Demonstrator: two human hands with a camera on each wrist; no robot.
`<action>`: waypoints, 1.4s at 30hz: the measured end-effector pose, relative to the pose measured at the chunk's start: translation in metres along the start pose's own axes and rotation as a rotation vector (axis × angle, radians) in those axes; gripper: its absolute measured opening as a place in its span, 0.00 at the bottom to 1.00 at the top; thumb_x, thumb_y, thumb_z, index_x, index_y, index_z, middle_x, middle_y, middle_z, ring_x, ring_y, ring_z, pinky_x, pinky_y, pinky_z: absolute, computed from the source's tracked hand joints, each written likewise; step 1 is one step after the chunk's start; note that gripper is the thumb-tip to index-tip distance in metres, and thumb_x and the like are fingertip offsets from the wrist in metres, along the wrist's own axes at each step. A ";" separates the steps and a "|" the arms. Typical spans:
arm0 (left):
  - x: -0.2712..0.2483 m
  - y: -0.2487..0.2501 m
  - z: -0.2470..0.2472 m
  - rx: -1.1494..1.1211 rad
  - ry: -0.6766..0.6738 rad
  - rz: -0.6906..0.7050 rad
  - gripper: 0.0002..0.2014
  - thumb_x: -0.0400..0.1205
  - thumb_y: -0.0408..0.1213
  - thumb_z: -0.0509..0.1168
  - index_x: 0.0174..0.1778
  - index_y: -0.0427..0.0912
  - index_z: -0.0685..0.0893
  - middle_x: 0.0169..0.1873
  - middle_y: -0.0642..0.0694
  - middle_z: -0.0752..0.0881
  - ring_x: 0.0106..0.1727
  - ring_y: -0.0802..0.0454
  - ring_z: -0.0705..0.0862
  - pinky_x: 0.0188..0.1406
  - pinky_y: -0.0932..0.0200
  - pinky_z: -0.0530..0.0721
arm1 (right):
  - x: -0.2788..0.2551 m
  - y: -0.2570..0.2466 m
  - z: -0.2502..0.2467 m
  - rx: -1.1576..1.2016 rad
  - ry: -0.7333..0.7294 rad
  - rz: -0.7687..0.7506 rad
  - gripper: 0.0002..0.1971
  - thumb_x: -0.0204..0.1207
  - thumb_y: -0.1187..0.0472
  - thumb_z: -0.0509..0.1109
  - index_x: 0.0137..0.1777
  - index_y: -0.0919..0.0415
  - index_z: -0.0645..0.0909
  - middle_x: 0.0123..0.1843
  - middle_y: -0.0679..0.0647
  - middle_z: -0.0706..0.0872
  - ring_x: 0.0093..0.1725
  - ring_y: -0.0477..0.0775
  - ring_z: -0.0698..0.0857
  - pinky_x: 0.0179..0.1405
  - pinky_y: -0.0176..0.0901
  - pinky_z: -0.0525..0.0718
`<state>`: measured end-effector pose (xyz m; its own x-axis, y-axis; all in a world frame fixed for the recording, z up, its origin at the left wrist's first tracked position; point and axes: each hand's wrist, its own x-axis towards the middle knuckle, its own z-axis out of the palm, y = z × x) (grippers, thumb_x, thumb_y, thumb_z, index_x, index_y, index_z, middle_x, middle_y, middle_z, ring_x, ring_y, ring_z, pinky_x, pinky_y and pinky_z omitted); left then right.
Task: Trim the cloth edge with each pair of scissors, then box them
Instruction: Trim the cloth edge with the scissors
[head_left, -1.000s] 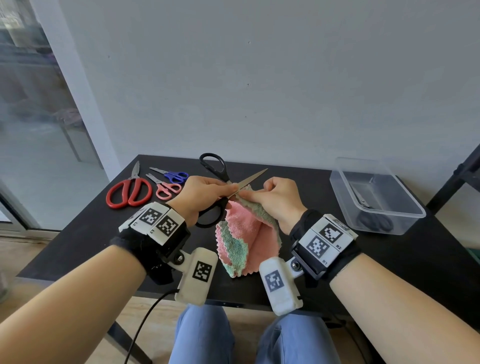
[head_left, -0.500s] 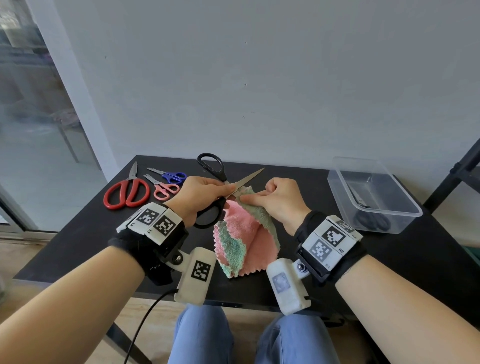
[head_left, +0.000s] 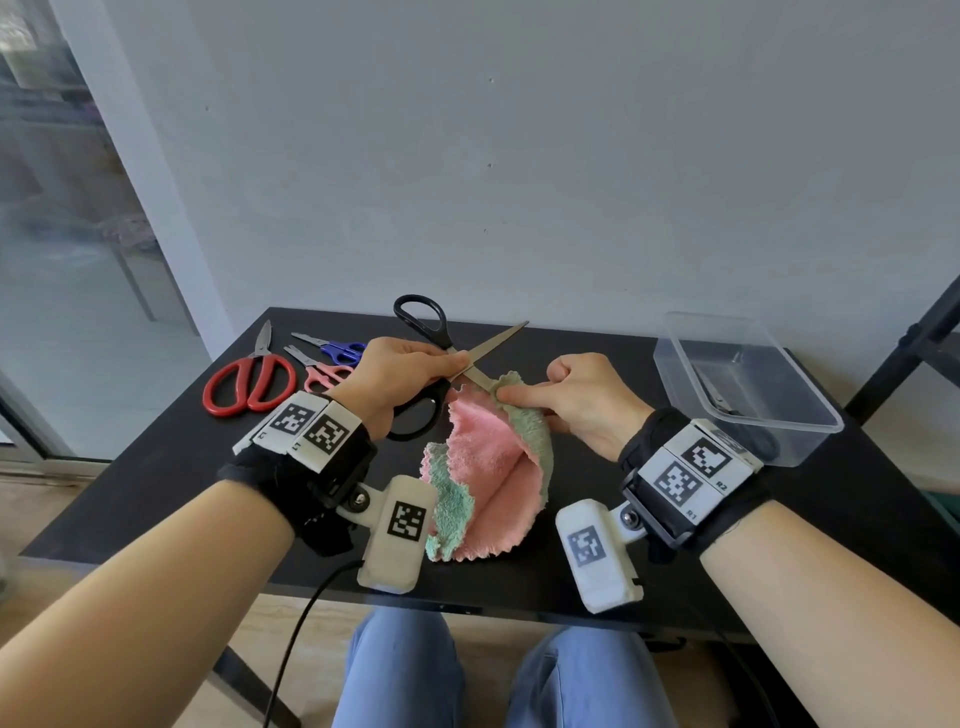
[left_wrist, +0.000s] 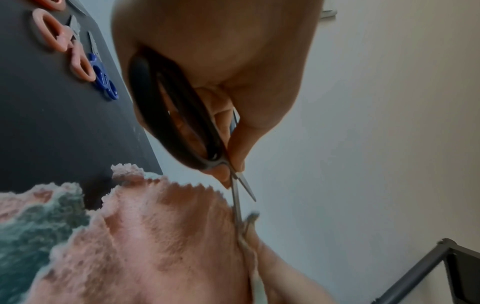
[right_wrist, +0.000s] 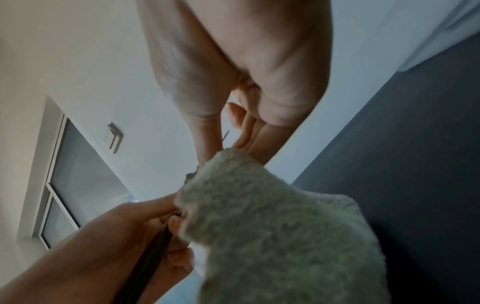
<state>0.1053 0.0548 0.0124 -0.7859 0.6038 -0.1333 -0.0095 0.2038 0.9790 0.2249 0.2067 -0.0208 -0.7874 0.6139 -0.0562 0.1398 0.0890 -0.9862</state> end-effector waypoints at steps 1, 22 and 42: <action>0.002 -0.001 -0.003 0.006 0.005 0.003 0.08 0.75 0.36 0.75 0.44 0.34 0.91 0.25 0.49 0.88 0.19 0.62 0.81 0.23 0.75 0.79 | -0.001 0.002 -0.003 -0.003 -0.002 0.011 0.35 0.54 0.64 0.88 0.22 0.50 0.57 0.27 0.50 0.63 0.40 0.61 0.79 0.43 0.55 0.80; 0.010 -0.012 -0.028 -0.009 -0.008 0.030 0.11 0.76 0.38 0.74 0.48 0.34 0.91 0.39 0.45 0.90 0.26 0.58 0.84 0.30 0.73 0.82 | -0.009 -0.005 0.013 -0.059 -0.044 0.023 0.32 0.49 0.60 0.88 0.22 0.50 0.60 0.36 0.58 0.69 0.42 0.62 0.82 0.44 0.58 0.82; 0.006 0.023 -0.028 -0.416 -0.024 -0.071 0.06 0.75 0.34 0.75 0.45 0.40 0.86 0.33 0.48 0.91 0.31 0.60 0.88 0.26 0.66 0.80 | -0.029 -0.051 0.019 -0.138 -0.006 -0.125 0.11 0.78 0.55 0.72 0.47 0.64 0.88 0.42 0.56 0.91 0.41 0.50 0.88 0.50 0.45 0.87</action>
<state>0.0832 0.0410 0.0384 -0.7598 0.6180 -0.2018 -0.3160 -0.0797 0.9454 0.2294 0.1697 0.0282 -0.8076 0.5862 0.0643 0.1210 0.2713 -0.9549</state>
